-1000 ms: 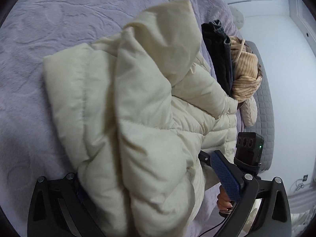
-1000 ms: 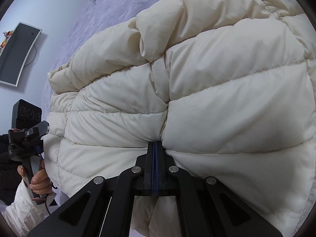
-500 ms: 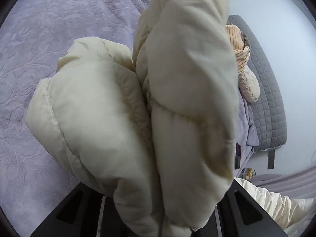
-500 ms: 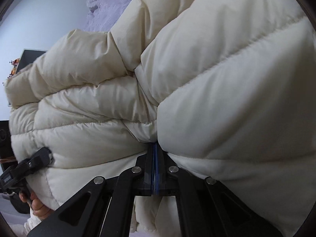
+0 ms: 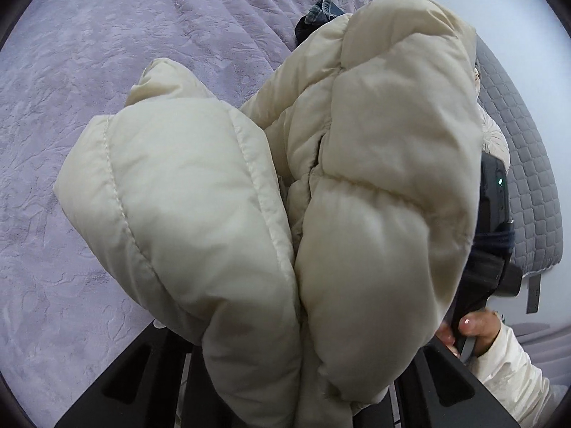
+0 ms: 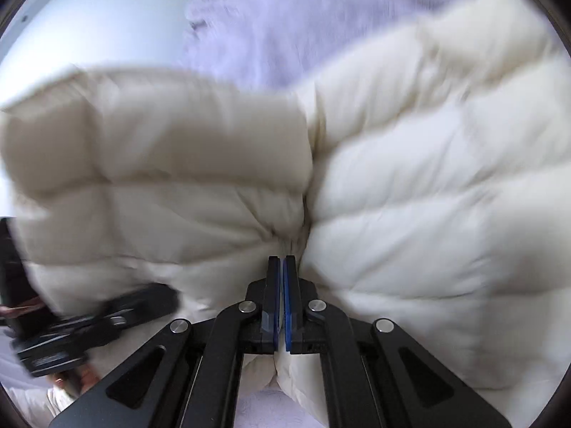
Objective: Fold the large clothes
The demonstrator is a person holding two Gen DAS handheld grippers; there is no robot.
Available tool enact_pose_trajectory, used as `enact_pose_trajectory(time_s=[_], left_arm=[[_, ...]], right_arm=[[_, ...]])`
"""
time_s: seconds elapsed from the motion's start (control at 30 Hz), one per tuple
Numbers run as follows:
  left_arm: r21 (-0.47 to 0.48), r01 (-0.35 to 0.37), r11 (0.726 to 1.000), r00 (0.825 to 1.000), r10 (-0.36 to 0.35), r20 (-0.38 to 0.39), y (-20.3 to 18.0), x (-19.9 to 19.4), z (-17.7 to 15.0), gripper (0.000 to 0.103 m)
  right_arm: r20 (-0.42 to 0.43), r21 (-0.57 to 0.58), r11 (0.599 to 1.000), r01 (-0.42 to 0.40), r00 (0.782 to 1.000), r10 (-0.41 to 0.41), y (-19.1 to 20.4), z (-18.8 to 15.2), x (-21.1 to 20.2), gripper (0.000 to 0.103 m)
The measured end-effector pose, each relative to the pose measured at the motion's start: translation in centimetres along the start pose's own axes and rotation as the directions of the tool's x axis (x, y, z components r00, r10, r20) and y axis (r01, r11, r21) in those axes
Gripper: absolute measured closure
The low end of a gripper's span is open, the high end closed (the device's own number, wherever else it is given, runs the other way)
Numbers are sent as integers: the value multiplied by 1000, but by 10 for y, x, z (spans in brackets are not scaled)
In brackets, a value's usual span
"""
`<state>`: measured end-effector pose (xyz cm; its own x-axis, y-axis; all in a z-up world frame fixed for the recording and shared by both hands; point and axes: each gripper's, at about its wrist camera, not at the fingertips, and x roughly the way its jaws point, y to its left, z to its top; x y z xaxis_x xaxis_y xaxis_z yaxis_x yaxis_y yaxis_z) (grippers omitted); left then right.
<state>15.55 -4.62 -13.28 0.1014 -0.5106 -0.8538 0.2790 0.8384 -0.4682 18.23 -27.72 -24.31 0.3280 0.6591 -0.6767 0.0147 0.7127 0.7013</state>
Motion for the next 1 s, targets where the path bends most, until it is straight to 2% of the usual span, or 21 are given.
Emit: enact_pose_trajectory(time_s=[0.03,0.1,0.27,0.33,0.4,0.5,0.63,0.73,0.87,0.93,1.0], left_arm=[[-3,-6,1000,1000,6,0,-3,0,1,82],[-3,-21,1000,1000,21,4,-7,-1,-1,81],[26,-53,998,999,54,-2,-33,2,-3,81],[44,-84,996,996,84,-5,-37,3,-7,81],[35,-91,995,996,92,-6,-37,3,-11,81],[20,-93,996,996,93,-15,-39,4,-11,81],[15,-101,995,995,101,-21,-43,2,-11,81],[0,-104,995,994,104,-26,-46,-1,-13,81],[-2,-120,993,992,120,-35,-38,9,-4,81],[1,-134,991,990,134,-41,-36,16,5,81],[11,-153,988,987,154,-49,-41,22,8,81]], right_arm=[[25,4,1000,8,1000,-8,-4,9,-4,102],[11,30,1000,7,1000,-8,-15,27,7,102],[-74,61,998,17,997,-13,-36,68,80,103],[-92,90,996,10,996,-2,-42,75,96,103],[-106,85,996,27,994,-18,-38,74,96,103],[-115,59,998,38,993,-31,-27,74,75,103],[-36,36,999,30,999,-29,-22,64,8,100],[23,55,993,102,994,-104,-35,29,-47,100],[76,133,973,187,977,-198,-69,-25,-99,100],[92,188,972,139,983,-158,-94,-52,-113,100],[96,221,970,106,987,-130,-107,-66,-107,100]])
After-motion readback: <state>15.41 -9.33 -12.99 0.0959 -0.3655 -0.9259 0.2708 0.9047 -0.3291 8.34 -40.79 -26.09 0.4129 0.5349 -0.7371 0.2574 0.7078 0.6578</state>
